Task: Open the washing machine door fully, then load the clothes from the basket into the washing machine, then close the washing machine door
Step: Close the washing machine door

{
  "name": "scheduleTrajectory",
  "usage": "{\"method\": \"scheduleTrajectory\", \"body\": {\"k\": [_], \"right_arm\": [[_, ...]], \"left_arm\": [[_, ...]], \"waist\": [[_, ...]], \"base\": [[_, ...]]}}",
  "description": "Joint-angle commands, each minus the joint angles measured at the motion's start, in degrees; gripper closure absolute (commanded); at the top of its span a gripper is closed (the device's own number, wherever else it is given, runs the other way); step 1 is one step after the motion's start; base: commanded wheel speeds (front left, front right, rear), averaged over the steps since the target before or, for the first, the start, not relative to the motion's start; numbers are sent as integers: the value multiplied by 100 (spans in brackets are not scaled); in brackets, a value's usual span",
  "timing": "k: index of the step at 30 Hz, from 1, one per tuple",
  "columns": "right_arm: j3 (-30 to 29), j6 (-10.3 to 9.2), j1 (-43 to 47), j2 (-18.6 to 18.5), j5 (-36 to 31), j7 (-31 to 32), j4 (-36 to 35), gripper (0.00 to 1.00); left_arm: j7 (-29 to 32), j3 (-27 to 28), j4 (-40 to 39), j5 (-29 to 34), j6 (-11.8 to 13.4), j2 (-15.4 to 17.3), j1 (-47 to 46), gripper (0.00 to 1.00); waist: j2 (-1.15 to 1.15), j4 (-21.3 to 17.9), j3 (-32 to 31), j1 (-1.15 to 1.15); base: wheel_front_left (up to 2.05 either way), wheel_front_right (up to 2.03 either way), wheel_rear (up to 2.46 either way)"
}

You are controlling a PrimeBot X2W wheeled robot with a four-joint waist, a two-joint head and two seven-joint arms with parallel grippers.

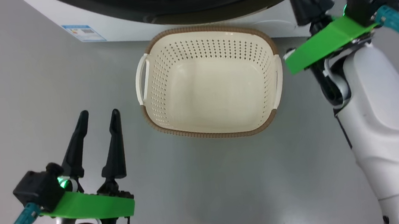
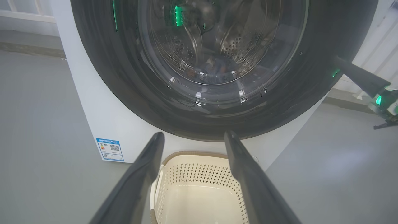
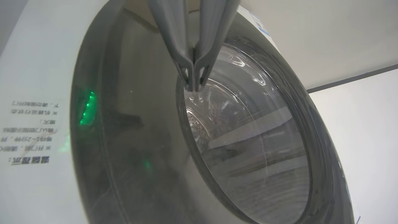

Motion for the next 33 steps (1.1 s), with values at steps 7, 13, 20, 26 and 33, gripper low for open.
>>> {"method": "scheduleTrajectory", "body": {"k": [7,13,20,26,33], "right_arm": [[296,-33,629,176,235,-24,-118,63],[361,-33,1032,176,368,-24,-123,0],[329,-33,1459,176,390,-24,-209,0],[202,-33,1952,176,255,-24,-388,0],[32,-33,2504,176,349,-24,-614,0]], "left_arm": [[-35,334,-97,65,-9,154,216,0],[-35,427,-130,116,-9,184,302,0],[-35,522,-147,180,-9,222,368,0],[-35,713,-137,261,-9,214,493,0],[-35,891,-99,270,-9,239,684,0]], "waist": [[0,-187,-352,0],[0,-391,-545,0],[0,-636,-735,0],[0,-896,-975,0],[0,-1168,-1245,0]], "base": [[0,0,0],[0,0,0],[0,0,0],[0,0,0],[0,0,0]]}}
